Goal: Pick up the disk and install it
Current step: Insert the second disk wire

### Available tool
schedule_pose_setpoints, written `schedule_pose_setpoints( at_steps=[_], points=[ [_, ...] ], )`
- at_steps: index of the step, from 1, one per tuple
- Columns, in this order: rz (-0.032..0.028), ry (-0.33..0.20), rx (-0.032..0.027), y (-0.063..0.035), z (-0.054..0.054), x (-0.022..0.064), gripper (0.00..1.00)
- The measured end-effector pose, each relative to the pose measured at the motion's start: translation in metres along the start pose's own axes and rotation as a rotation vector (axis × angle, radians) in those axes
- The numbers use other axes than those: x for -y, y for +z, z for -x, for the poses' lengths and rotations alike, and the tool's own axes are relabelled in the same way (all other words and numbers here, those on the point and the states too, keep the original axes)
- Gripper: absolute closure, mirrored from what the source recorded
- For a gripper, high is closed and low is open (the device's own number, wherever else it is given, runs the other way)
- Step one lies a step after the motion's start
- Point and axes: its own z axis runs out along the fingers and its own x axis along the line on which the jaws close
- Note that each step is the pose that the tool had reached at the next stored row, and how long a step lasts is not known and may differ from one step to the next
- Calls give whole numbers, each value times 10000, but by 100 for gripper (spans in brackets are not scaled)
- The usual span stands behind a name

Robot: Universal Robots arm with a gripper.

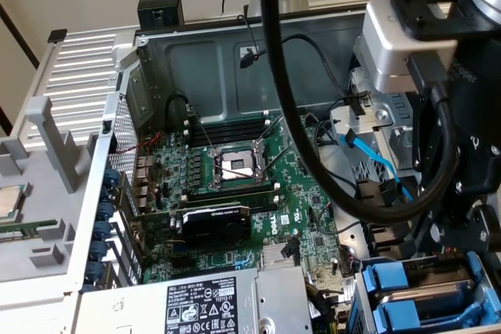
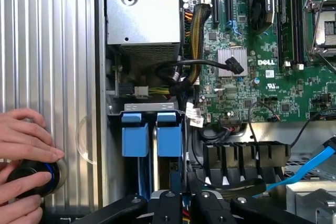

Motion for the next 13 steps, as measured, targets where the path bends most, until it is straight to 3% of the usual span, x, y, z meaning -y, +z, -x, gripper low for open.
schedule_pose_setpoints(
  at_steps=[3, 6, 7, 13],
  points=[
    [-1, 1, -41, 0, 0, -5, 84],
    [-14, 7, -155, 0, 0, -14, 84],
    [-33, 6, -170, 2, -1, -19, 84],
    [-186, 7, -172, 11, -1, -46, 84]
  ],
)
